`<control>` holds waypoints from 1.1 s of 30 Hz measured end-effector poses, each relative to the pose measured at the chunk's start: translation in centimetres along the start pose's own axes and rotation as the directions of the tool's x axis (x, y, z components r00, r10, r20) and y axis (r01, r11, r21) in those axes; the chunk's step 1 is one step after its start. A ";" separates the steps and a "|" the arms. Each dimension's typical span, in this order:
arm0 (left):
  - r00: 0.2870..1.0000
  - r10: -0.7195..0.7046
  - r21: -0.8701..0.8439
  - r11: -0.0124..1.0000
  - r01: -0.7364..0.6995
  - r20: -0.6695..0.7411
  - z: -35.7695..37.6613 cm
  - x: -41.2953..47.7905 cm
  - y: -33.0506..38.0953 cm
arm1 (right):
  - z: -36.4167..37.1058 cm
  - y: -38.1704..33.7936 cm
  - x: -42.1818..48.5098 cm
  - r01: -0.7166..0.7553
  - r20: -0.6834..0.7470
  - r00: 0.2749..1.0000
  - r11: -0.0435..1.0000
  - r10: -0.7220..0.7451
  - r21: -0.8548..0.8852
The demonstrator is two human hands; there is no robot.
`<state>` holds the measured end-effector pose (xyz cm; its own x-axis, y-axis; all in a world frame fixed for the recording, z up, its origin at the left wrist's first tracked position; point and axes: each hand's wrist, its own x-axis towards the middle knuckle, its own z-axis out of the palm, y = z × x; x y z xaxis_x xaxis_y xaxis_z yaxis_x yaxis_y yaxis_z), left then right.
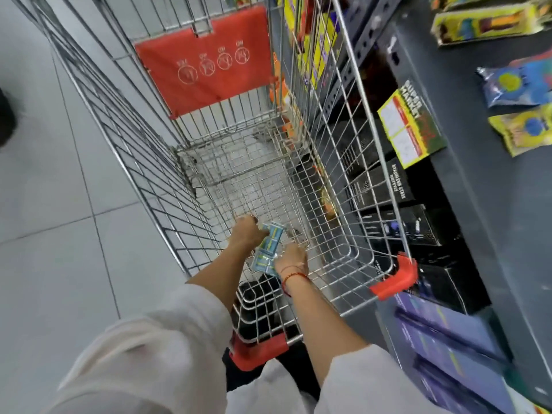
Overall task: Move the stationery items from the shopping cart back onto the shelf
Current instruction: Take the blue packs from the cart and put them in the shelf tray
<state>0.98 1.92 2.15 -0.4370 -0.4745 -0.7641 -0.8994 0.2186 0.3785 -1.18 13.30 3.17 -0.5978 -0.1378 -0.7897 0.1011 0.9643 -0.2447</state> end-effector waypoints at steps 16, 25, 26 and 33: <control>0.976 -0.050 -0.051 0.997 0.063 0.214 1.2 4.0 -0.7 | 3.6 1.0 3.4 0.001 0.062 0.998 0.968 0.015 -0.252; 0.981 -0.083 -0.515 0.842 0.163 0.175 -3.0 0.3 -0.4 | -4.5 -0.3 1.1 -0.023 0.055 0.998 1.000 0.023 -0.003; 0.984 -0.071 -0.579 0.800 0.155 0.165 -3.5 -0.5 -0.2 | -5.6 -0.4 0.7 -0.007 0.037 0.999 1.000 0.006 0.026; 0.991 0.120 -0.779 0.627 -0.031 0.057 -6.6 -7.3 2.6 | -12.8 0.4 -5.0 0.236 -0.206 0.958 0.954 -0.197 0.185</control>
<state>1.89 0.38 12.17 -0.5421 -0.3952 -0.7416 -0.5402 -0.5120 0.6678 -8.28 17.27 14.23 -0.7569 -0.2755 -0.5926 0.1024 0.8455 -0.5240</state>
